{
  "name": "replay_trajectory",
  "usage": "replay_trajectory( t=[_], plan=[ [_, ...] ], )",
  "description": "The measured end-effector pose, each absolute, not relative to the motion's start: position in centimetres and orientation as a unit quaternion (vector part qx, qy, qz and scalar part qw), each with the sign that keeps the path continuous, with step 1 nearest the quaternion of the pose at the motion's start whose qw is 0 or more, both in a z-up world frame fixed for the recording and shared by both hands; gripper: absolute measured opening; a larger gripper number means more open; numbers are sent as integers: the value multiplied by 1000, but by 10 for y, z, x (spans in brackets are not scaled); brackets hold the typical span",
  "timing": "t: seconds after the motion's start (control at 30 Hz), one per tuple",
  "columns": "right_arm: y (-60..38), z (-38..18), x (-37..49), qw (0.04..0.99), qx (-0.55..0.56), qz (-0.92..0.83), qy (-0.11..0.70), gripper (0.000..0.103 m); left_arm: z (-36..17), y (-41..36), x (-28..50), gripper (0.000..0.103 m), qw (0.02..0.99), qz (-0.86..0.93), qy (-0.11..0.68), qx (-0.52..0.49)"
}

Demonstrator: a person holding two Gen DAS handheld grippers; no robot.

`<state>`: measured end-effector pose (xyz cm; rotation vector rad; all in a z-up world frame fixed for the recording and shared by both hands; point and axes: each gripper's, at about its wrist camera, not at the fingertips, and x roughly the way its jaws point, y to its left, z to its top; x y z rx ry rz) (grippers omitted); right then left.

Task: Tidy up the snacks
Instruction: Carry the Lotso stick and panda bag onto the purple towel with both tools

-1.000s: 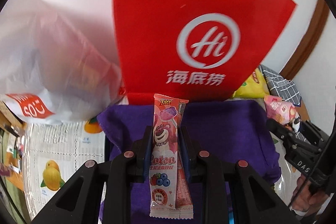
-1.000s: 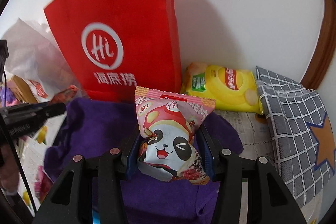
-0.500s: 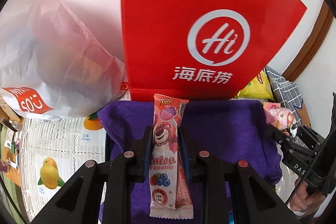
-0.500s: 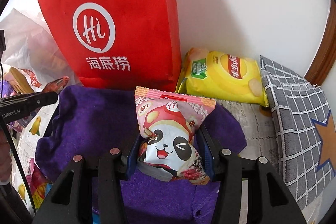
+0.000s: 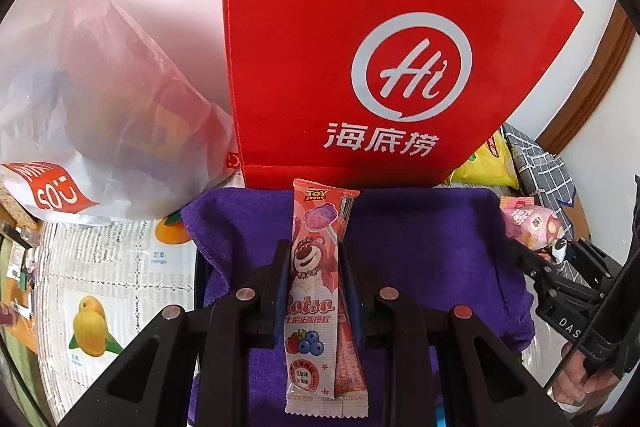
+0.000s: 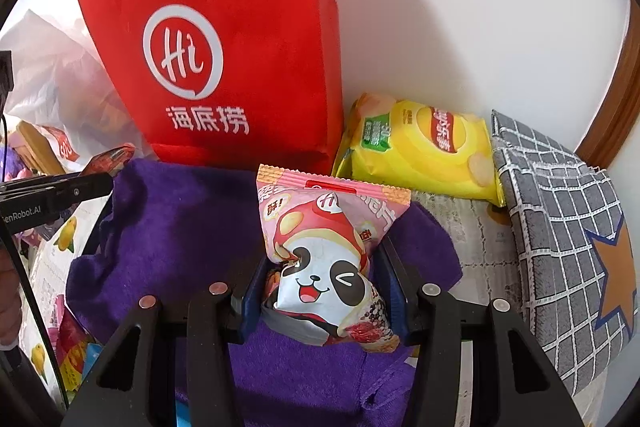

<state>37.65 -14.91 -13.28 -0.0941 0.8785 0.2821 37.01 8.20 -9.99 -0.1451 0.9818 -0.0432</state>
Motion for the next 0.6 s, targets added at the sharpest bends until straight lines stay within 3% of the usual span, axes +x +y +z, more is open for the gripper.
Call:
replay_trajectory(
  t=[0.6],
  plan=[
    [-132,-177,393,856,-53,159,489,51,-139,74,390,23,849,-13,524,-64]
  ],
)
